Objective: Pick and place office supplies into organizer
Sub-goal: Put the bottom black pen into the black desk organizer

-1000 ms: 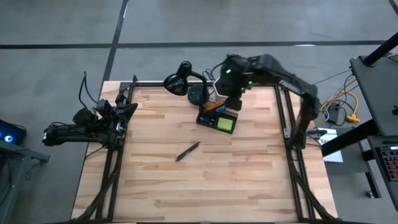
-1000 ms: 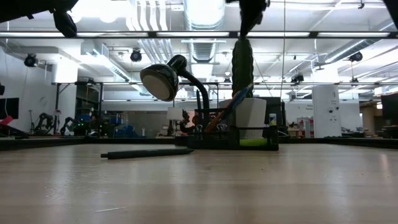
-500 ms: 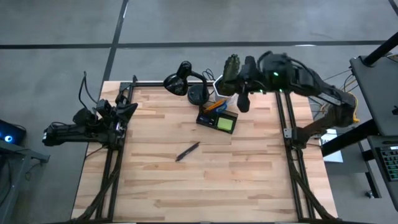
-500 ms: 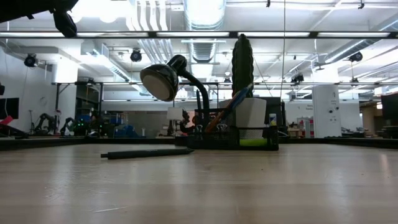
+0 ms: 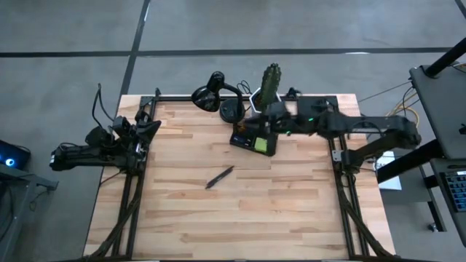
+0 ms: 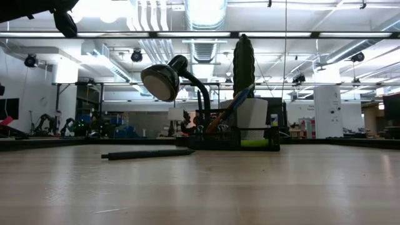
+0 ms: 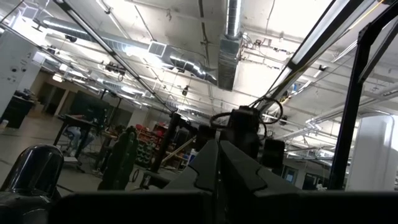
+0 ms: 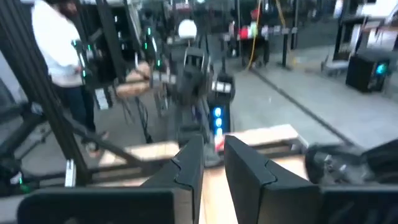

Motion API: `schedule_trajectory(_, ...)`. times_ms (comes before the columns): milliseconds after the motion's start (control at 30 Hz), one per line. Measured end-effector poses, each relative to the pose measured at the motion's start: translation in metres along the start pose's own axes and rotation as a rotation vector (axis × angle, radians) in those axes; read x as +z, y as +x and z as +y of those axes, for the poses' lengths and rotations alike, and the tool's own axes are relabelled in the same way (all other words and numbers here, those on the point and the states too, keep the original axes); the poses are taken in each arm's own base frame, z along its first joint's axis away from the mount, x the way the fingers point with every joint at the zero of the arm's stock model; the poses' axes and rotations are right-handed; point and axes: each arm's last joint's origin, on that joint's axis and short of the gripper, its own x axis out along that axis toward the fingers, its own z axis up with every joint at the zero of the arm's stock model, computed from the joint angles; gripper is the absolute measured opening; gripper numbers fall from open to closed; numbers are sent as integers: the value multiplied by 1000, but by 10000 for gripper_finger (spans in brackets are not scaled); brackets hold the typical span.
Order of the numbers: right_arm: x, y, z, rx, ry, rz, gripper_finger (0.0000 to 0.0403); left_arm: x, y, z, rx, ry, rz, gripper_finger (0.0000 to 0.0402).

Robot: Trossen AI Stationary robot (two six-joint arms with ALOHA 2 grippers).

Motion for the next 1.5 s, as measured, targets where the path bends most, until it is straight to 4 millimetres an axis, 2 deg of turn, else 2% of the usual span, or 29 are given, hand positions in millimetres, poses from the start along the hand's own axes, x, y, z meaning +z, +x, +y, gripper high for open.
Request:
schedule_trajectory(100,-18,20,3,8,-8,77,54,0,0,0,0,0,1,0)
schedule_trajectory(200,-27,42,13,67,-61,138,58,0,0,0,0,0,1,0)
schedule_trajectory(400,-59,87,30,126,-183,467,94,0,0,0,0,-3,2,0)
schedule_trajectory(633,-84,126,32,172,-252,734,143,0,0,0,0,-3,2,0)
schedule_trajectory(800,-102,151,37,234,-356,848,152,0,0,0,1,-3,4,0)
schedule_trajectory(1067,-138,186,40,300,-439,1021,142,-1,0,0,2,-2,10,0)
schedule_trajectory(1333,-178,206,38,364,-457,1157,129,-1,0,0,2,-2,10,0)
schedule_trajectory(1500,-198,213,35,367,-451,1204,123,-1,0,0,3,-2,10,0)
